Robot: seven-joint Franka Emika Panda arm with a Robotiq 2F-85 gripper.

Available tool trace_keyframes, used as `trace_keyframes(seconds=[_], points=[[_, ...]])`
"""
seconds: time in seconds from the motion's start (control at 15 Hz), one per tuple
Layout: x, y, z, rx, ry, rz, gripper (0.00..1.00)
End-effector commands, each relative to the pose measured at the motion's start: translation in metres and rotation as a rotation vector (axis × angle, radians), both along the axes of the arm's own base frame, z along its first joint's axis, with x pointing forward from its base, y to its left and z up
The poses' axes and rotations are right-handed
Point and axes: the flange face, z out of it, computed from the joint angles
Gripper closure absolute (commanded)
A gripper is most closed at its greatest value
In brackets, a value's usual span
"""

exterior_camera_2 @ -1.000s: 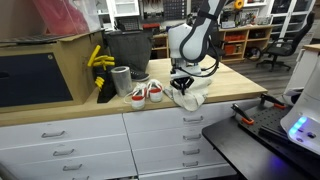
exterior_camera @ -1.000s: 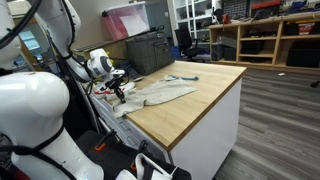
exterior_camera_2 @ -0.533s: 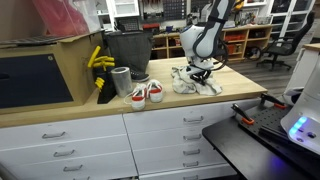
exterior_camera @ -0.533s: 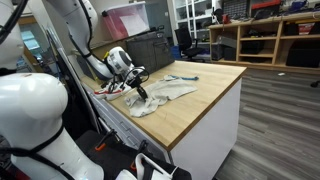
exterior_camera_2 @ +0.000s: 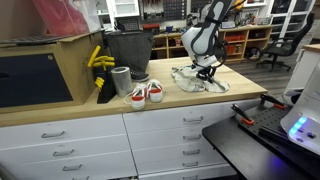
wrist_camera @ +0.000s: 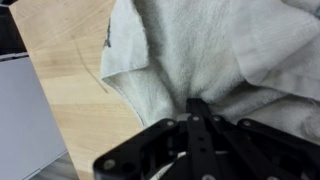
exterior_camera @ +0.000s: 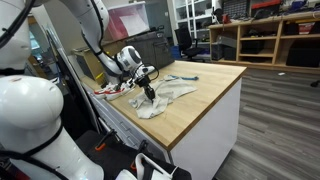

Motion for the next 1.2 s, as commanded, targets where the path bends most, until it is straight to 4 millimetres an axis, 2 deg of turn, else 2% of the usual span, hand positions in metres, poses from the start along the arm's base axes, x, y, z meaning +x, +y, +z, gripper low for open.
trace_keyframes(seconds=[0.0,0.47,0.73,0.8,0.93,1.13], points=[[-0.036,0.012,-0.038,0.061,0.147,0.090,1.00],[-0.066,0.014,-0.024,0.149,0.317,0.296,1.00],[-0.080,0.011,-0.020,0.190,0.396,0.343,0.98],[-0.081,0.010,-0.019,0.193,0.390,0.352,0.73],[-0.075,0.013,-0.017,0.160,0.311,0.319,0.69],[-0.055,0.016,-0.005,0.181,0.180,0.202,0.49]])
